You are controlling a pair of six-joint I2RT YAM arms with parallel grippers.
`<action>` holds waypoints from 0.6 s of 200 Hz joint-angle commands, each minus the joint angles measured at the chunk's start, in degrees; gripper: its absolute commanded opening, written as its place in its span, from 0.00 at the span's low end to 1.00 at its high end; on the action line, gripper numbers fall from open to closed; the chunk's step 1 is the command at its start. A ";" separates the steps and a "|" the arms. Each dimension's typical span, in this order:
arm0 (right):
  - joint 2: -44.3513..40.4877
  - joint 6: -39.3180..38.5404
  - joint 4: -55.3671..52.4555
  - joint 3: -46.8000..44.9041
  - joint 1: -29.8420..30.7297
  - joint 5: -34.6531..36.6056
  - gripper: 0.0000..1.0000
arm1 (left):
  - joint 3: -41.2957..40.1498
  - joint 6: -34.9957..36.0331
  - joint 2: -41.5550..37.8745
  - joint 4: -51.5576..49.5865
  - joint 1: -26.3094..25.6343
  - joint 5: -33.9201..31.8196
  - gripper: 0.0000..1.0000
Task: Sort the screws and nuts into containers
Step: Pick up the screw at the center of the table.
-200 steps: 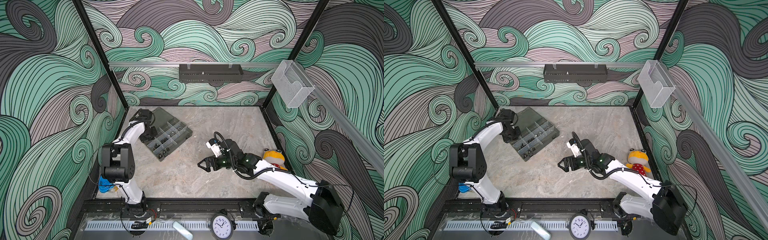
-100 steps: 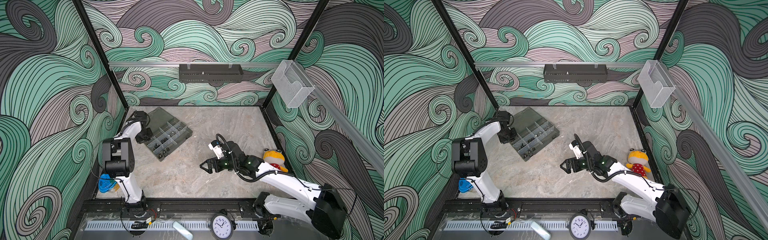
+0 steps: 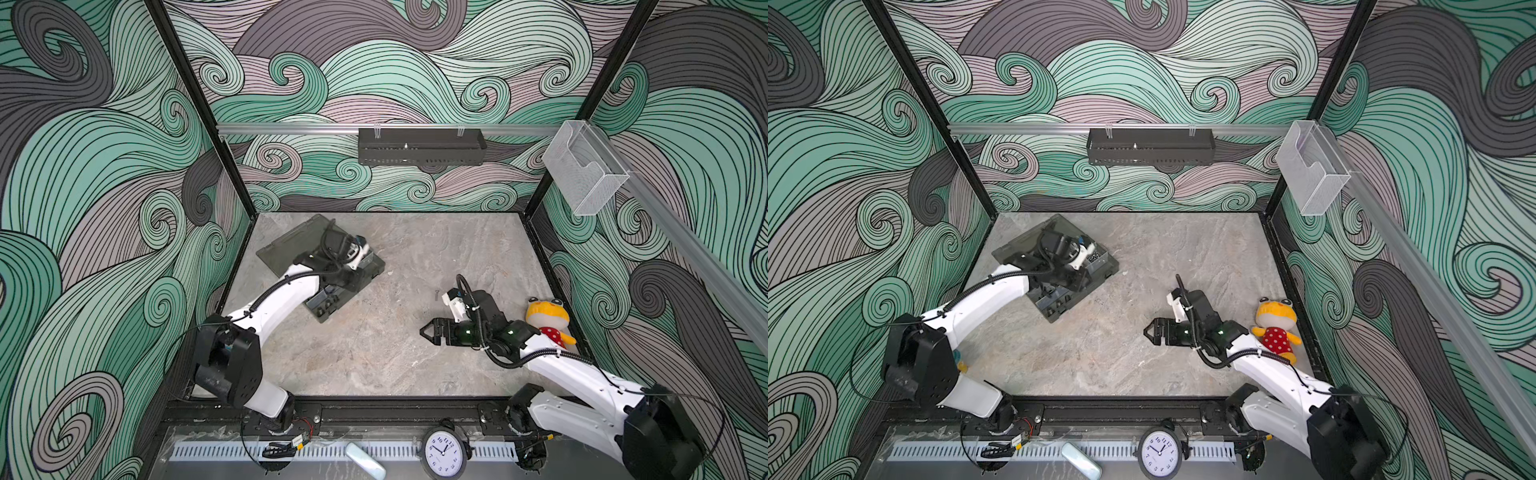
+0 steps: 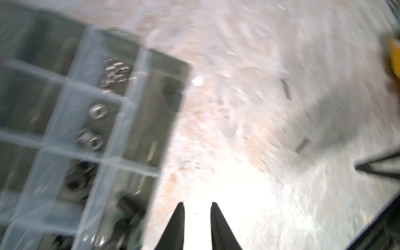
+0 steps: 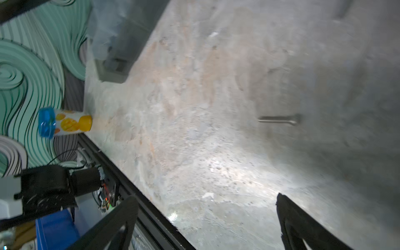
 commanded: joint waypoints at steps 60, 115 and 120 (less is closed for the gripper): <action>-17.69 9.84 -12.35 -10.17 -8.76 -1.52 1.00 | 10.85 44.70 18.98 -0.49 -9.84 22.71 0.30; -19.55 8.81 -13.76 -9.28 -9.12 -2.05 0.99 | 21.57 46.38 31.40 -6.72 -16.79 12.32 0.32; -19.54 8.56 -13.82 -9.21 -9.04 -2.08 1.00 | 22.02 45.93 31.94 -6.68 -17.35 11.26 0.32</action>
